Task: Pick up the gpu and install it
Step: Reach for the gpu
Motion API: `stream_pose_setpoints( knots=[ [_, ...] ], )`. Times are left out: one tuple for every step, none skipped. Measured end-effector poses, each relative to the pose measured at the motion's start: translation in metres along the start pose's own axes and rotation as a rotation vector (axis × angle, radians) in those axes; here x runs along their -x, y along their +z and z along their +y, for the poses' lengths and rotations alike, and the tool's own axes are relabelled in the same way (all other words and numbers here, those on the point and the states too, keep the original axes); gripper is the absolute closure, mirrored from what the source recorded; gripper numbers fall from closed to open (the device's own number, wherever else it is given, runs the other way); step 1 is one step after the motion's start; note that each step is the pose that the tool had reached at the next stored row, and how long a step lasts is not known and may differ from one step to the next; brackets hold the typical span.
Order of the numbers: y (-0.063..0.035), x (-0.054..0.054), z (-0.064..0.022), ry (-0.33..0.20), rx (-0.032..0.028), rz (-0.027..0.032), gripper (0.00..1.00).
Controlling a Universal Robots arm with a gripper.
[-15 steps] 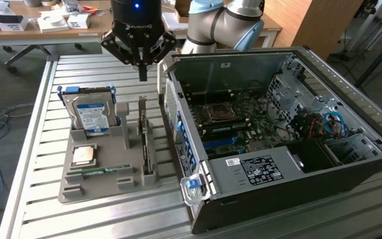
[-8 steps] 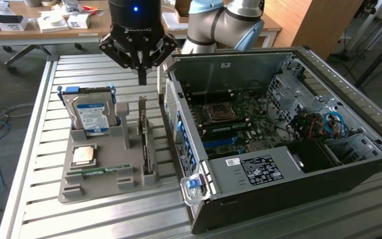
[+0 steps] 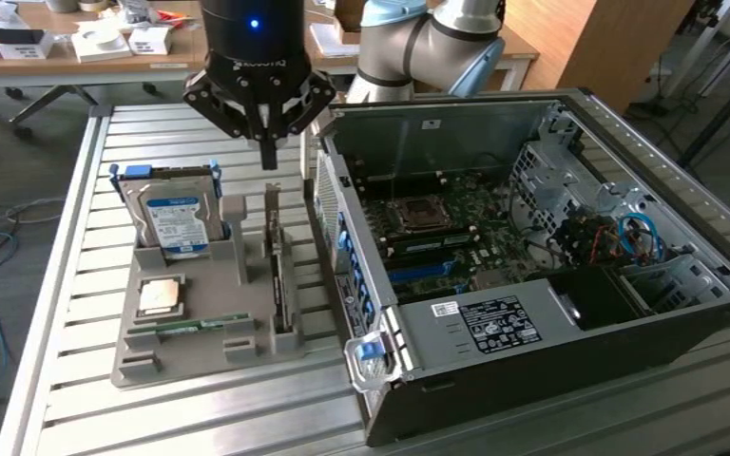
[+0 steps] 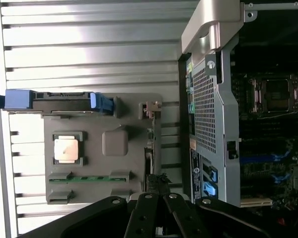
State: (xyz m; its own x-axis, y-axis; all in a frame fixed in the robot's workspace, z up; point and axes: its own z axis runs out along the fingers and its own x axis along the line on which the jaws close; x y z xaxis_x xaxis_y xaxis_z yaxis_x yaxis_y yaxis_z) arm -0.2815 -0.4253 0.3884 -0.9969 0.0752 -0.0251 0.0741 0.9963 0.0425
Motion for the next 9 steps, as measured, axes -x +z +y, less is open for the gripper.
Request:
stream_pose_setpoints(
  knots=[
    [0.0000,-0.001,-0.0013,0.000,0.0000,0.0000,0.89],
    [-0.0001,-0.001,-0.0026,0.000,0.0000,0.0000,0.89],
    [-0.0002,-0.002,-0.0038,0.000,0.0000,0.0000,0.89],
    [-0.0003,-0.002,-0.0051,0.000,0.0000,0.0000,0.89],
    [-0.0004,-0.003,-0.0063,0.000,-0.0001,0.0000,0.89],
    [-0.0004,-0.003,-0.0076,0.000,-0.0001,0.0000,0.89],
    [-0.0005,-0.004,-0.0088,0.000,0.0000,0.0000,0.89],
    [-0.0006,-0.004,-0.0102,0.000,0.0000,0.0000,0.89],
    [-0.0006,-0.005,-0.0115,0.000,0.0000,0.0000,0.89]
  ],
)
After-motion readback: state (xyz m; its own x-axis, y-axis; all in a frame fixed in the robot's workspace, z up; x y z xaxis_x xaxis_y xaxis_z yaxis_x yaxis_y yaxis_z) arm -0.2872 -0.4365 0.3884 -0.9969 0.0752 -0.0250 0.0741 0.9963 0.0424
